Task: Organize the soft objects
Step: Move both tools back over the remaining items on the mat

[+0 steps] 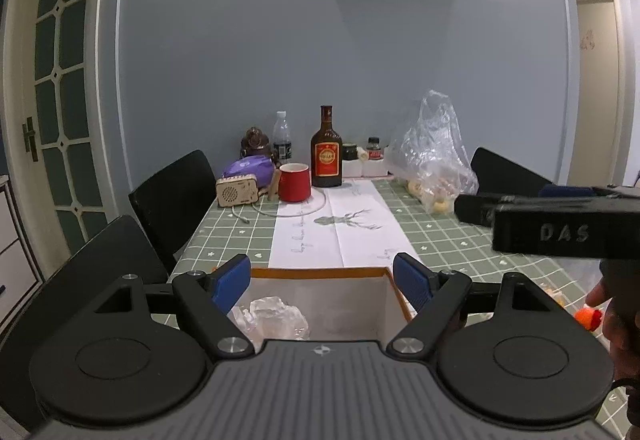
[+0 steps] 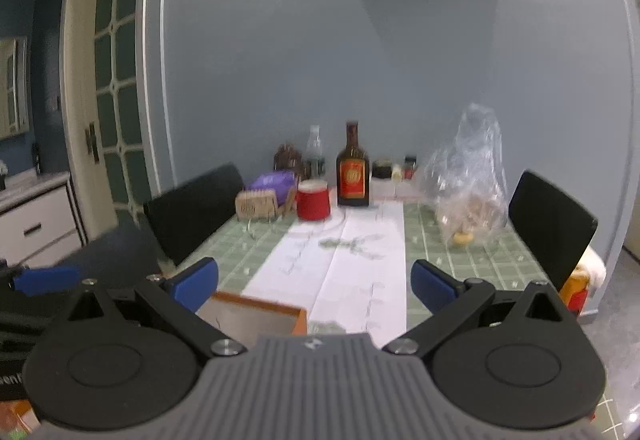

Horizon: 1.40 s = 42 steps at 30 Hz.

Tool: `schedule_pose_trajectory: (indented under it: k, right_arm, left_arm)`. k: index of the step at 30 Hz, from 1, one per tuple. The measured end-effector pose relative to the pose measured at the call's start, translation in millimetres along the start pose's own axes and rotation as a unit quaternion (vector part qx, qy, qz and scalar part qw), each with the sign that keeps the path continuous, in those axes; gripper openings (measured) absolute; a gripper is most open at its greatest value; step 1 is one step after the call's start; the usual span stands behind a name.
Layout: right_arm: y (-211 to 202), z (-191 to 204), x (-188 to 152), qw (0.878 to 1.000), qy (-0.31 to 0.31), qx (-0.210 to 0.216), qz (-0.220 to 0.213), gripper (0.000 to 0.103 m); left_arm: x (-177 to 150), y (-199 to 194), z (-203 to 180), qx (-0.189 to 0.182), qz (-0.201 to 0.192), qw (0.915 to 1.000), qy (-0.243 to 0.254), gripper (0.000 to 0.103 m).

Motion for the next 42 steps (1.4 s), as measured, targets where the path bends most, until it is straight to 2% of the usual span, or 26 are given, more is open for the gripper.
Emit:
schedule_pose_trajectory:
  k: [4, 7, 10, 13, 17, 21, 24, 27, 31, 35, 38, 40, 42]
  right_arm:
    - [-35.8, -1.4, 14.5, 0.996, 0.045, -0.021, -0.076, 0.100]
    - [-67.9, 4.2, 21.1, 0.991, 0.046, 0.002, -0.124, 0.100]
    - [-85.2, 5.4, 22.9, 0.989, 0.046, 0.019, -0.139, 0.100]
    - [-90.7, 5.6, 25.7, 0.990, 0.030, 0.028, -0.133, 0.100]
    - [-95.8, -5.7, 25.5, 0.992, 0.019, 0.016, -0.127, 0.100]
    - [-100.9, -32.9, 14.4, 0.991, 0.048, 0.005, -0.127, 0.100]
    - [-103.5, -56.3, 2.0, 0.989, 0.073, -0.017, -0.126, 0.100]
    - [-101.5, -81.5, -15.2, 0.989, 0.068, -0.055, -0.120, 0.100]
    - [-87.5, -120.0, -44.2, 0.989, 0.066, -0.092, -0.097, 0.100]
    - [-66.4, -173.1, -80.2, 0.983, 0.140, -0.105, -0.060, 0.100]
    - [-48.6, -211.9, -110.3, 0.967, 0.223, -0.123, -0.029, 0.100]
    - [-39.7, -224.1, -128.8, 0.959, 0.258, -0.117, -0.014, 0.100]
    - [-33.0, -230.3, -144.4, 0.957, 0.267, -0.111, -0.002, 0.100]
  left_arm:
    - [2.5, -9.0, 3.3, -0.002, -0.011, 0.9999, -0.011, 0.095]
    - [4.6, -16.2, 4.3, -0.010, -0.019, 0.9997, -0.013, 0.095]
    - [6.5, -24.2, 5.6, -0.013, -0.030, 0.9993, -0.017, 0.095]
    - [9.2, -32.3, 6.7, -0.021, -0.039, 0.9988, -0.024, 0.095]
    - [11.4, -41.7, 5.4, -0.037, -0.047, 0.9978, -0.028, 0.095]
    - [12.0, -48.2, 0.7, -0.059, -0.051, 0.9966, -0.028, 0.095]
    - [11.1, -54.4, -6.1, -0.082, -0.055, 0.9949, -0.022, 0.095]
    - [8.8, -59.1, -15.5, -0.101, -0.058, 0.9931, -0.014, 0.095]
    - [2.0, -61.8, -38.6, -0.128, -0.056, 0.9898, 0.026, 0.095]
    - [-7.4, -58.7, -61.1, -0.136, -0.051, 0.9877, 0.058, 0.095]
    - [-14.6, -51.1, -74.1, -0.145, -0.048, 0.9856, 0.073, 0.095]
    - [-20.2, -43.6, -83.6, -0.153, -0.053, 0.9826, 0.091, 0.095]
    - [-25.0, -38.1, -90.0, -0.153, -0.051, 0.9819, 0.100, 0.095]
Point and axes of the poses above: each gripper's, at about its wrist camera, not at the fingertips, and y roughly the way its jaws point, z to its left, x to its top, the point moved 3 cm from there along y, roughly the way its jaws point
